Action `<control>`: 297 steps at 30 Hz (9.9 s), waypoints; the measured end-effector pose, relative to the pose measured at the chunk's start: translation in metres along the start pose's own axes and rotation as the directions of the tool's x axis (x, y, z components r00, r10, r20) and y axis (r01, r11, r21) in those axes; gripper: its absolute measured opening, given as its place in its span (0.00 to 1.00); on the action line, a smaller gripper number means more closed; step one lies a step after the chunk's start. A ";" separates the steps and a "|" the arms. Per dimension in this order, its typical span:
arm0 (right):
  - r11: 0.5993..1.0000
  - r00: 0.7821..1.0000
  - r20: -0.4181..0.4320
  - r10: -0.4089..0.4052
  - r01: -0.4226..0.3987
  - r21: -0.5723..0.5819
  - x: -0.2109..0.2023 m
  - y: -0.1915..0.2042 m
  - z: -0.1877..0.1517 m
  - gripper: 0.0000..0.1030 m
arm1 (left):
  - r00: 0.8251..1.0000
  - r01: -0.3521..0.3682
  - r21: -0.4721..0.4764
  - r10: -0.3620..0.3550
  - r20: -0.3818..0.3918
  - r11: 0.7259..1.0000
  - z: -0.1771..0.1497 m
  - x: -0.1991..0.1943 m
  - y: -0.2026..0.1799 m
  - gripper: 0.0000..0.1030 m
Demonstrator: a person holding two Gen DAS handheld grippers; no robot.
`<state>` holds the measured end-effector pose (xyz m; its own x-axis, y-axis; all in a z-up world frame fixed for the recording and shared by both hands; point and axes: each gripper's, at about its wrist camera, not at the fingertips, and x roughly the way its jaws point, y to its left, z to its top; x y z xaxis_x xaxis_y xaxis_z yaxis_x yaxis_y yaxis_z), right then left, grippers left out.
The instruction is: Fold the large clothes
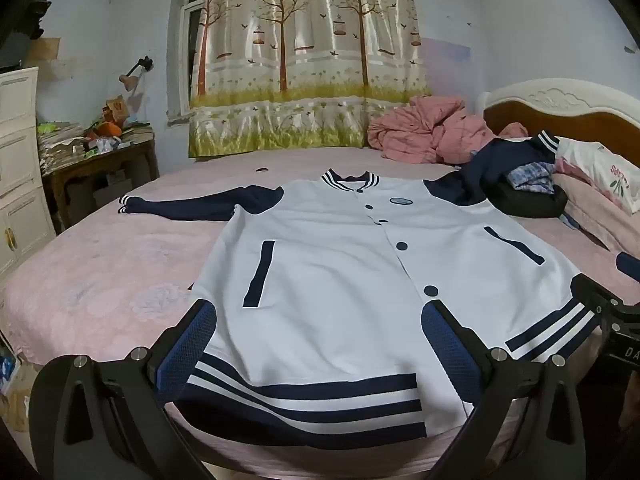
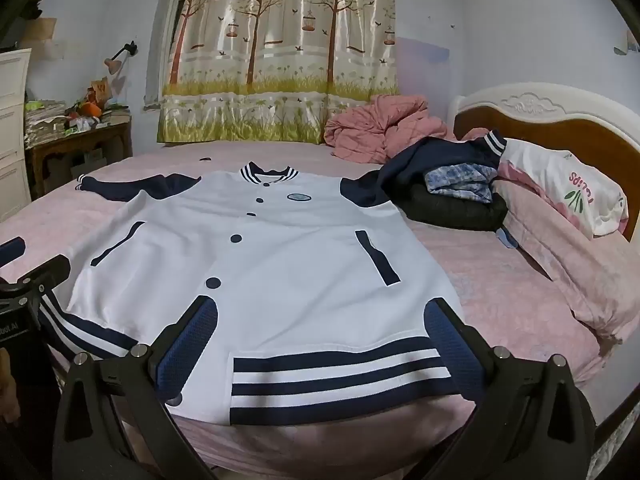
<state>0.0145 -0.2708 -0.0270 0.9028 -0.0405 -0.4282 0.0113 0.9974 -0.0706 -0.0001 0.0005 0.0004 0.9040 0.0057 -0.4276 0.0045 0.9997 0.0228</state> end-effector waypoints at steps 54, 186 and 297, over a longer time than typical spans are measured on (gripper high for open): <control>1.000 1.000 -0.004 -0.014 0.014 -0.018 0.008 0.005 -0.005 0.99 | 0.985 0.021 0.000 -0.021 0.170 1.000 0.003 -0.033 0.000 1.00; 0.921 0.990 -0.120 0.073 -0.020 0.388 0.212 -0.155 0.051 0.55 | 0.979 0.037 -0.385 -0.111 -0.173 0.922 0.039 0.225 0.146 0.82; 0.947 0.958 -0.261 -0.120 0.031 -0.321 0.150 -0.022 -0.007 0.99 | 0.958 0.028 0.259 0.047 -0.282 0.966 -0.006 0.164 0.008 0.87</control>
<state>0.1468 -0.2988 -0.0955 0.7509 -0.1737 -0.6371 -0.0996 0.9240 -0.3693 0.1459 0.0100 -0.0751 0.7459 0.0591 -0.6635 0.1406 0.9596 0.2436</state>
